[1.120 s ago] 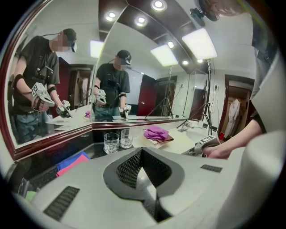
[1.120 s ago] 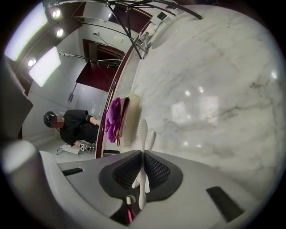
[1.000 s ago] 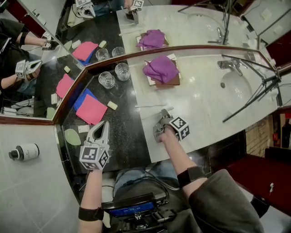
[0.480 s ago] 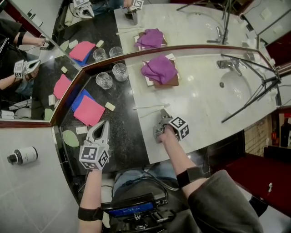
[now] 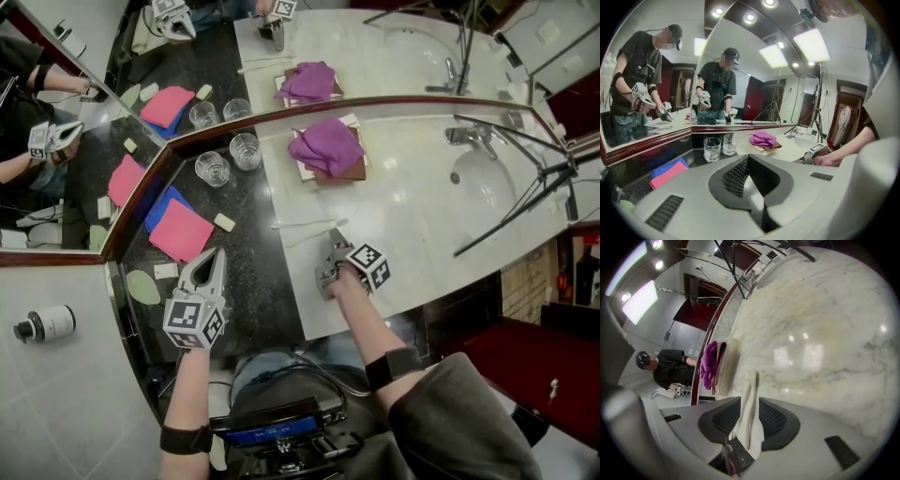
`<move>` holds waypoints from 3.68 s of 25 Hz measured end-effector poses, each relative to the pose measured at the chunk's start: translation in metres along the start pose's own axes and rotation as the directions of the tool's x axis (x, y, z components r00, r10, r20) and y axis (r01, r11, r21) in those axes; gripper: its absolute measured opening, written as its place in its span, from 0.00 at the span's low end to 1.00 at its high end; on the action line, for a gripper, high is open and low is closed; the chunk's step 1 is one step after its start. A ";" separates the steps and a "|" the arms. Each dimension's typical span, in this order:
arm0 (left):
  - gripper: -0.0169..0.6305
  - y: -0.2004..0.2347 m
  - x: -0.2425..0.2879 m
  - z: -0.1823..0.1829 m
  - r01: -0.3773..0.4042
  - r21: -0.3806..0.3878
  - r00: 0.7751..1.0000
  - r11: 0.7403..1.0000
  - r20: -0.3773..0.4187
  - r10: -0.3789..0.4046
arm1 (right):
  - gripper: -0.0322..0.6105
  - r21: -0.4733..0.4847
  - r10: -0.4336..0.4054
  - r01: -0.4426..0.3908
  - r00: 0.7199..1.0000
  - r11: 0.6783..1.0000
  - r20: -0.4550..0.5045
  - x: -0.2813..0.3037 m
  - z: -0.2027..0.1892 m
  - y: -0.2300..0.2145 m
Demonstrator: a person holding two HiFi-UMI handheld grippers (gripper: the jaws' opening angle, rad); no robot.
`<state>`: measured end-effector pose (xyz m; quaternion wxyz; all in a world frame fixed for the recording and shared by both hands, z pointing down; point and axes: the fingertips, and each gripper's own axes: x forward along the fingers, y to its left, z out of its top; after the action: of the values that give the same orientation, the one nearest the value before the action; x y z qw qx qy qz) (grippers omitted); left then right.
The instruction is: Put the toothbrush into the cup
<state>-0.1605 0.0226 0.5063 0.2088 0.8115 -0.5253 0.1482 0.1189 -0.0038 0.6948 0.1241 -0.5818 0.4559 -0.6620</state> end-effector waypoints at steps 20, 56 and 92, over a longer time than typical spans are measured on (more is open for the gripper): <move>0.03 -0.009 -0.011 0.036 -0.049 -0.014 0.995 0.999 0.087 0.050 | 0.07 -0.716 0.270 -0.303 0.949 0.630 -0.164 -0.067 0.035 0.180; 0.15 -0.045 -0.010 0.044 0.079 0.052 0.995 0.996 0.055 -0.082 | 0.07 -0.969 0.234 -0.233 0.950 0.085 -0.208 -0.117 0.055 0.203; 0.27 -0.210 0.208 -0.144 0.746 0.345 0.544 0.570 -0.810 -0.222 | 0.07 -0.978 0.084 -0.095 0.993 0.184 -0.080 -0.055 0.161 0.079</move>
<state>0.1128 0.0048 0.6886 0.1209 0.8294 -0.0487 0.5432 0.2484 -0.0833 0.5848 -0.2380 -0.4975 0.8061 -0.2148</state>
